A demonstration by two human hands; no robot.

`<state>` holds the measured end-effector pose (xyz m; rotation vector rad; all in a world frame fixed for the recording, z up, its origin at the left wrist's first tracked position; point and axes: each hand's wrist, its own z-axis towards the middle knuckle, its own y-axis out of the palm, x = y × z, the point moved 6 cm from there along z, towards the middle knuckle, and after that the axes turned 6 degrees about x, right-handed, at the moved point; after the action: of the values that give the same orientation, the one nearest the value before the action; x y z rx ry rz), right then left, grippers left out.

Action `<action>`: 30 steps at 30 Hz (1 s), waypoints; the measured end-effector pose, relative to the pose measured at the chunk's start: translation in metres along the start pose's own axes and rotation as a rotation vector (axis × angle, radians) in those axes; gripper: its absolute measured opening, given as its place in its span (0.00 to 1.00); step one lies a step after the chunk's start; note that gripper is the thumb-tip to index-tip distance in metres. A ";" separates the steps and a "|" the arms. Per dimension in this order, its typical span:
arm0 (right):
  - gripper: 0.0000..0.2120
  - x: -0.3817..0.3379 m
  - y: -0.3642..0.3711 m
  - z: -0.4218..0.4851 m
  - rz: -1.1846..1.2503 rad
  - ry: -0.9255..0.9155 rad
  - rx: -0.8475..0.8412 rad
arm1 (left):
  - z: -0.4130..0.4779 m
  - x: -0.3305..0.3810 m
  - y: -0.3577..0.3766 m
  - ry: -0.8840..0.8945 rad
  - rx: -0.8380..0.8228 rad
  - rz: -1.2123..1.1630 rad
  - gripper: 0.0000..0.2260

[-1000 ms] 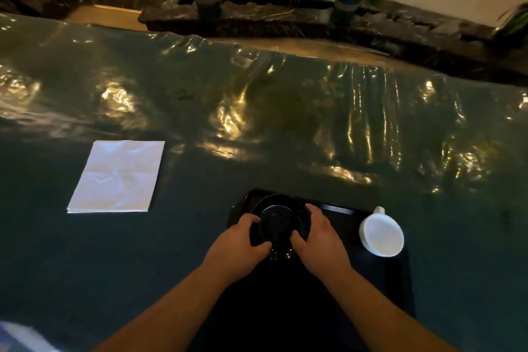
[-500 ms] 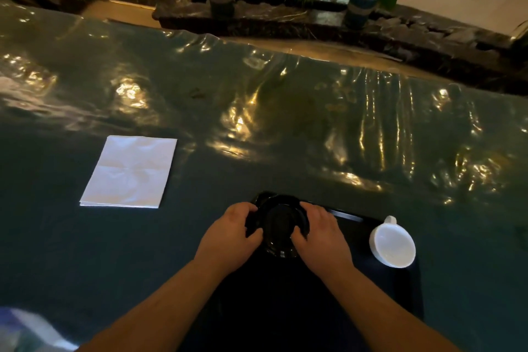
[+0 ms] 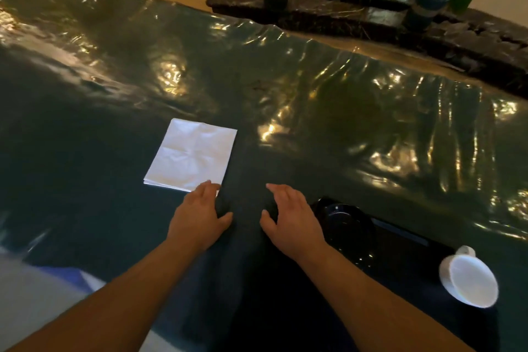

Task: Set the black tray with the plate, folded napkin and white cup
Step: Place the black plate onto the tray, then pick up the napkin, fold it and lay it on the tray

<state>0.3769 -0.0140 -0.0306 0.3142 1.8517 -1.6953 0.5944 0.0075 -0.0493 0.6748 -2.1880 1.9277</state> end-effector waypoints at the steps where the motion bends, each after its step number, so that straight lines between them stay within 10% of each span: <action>1: 0.29 -0.009 0.008 0.006 0.002 -0.015 -0.023 | 0.003 -0.010 -0.002 -0.019 -0.010 0.011 0.33; 19: 0.29 -0.042 0.093 0.054 0.178 0.246 -0.282 | 0.078 -0.036 0.007 0.302 -0.021 0.493 0.12; 30: 0.11 -0.020 0.094 0.055 0.857 0.920 -0.242 | 0.033 -0.004 0.000 0.298 -0.048 -0.031 0.11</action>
<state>0.4593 -0.0483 -0.0965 1.7071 1.9839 -0.7293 0.6038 -0.0238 -0.0562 0.3825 -2.0201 1.8197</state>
